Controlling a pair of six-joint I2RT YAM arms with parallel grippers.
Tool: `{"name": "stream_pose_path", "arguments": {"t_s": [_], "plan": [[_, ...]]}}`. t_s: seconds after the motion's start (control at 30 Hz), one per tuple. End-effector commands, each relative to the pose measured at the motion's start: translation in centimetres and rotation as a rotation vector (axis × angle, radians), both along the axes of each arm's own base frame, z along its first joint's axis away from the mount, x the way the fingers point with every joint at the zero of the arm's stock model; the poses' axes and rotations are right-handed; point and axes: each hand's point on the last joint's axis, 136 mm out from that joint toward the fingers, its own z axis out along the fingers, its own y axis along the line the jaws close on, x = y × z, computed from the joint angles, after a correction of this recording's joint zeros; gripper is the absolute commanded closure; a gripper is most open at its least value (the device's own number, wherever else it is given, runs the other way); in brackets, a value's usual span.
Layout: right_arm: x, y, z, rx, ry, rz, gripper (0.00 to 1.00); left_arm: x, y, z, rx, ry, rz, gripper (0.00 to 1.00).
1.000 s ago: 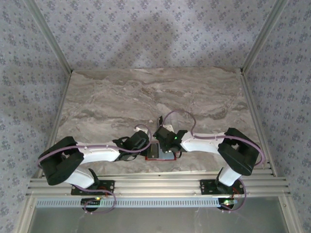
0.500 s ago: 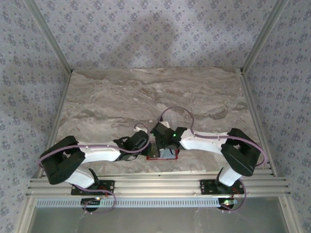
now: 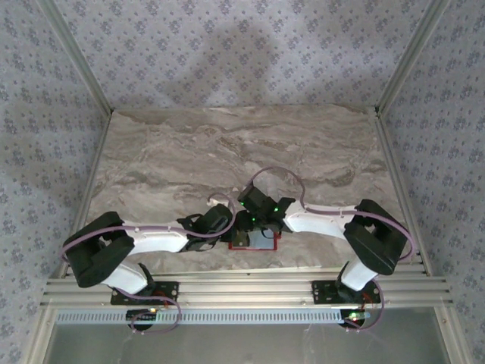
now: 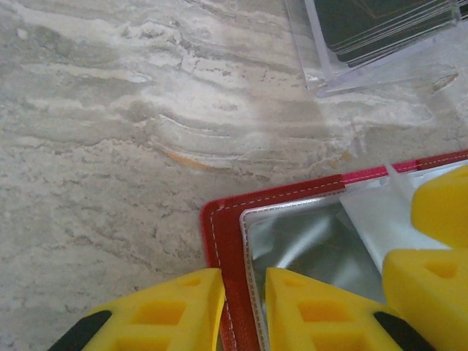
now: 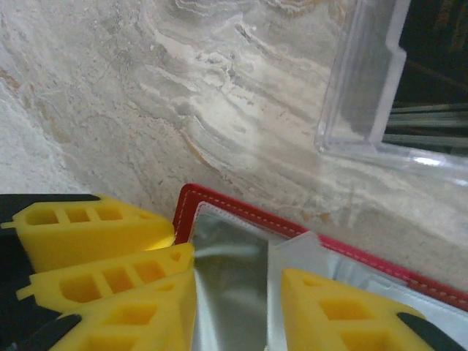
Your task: Put the credit cards into the card holder
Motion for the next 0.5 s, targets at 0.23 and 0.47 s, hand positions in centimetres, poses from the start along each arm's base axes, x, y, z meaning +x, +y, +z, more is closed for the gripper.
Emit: {"name": "stream_pose_path", "arguments": {"t_s": [0.23,0.47], "plan": [[-3.0,5.5,4.9,0.400,0.082,0.166,0.51,-2.1,0.7,-1.1,-0.029,0.099,-0.036,0.67],[-4.2,6.4,6.5,0.469,0.084,0.218,0.51,-2.0,0.9,-1.1,-0.069,0.122,-0.024,0.67]]}}
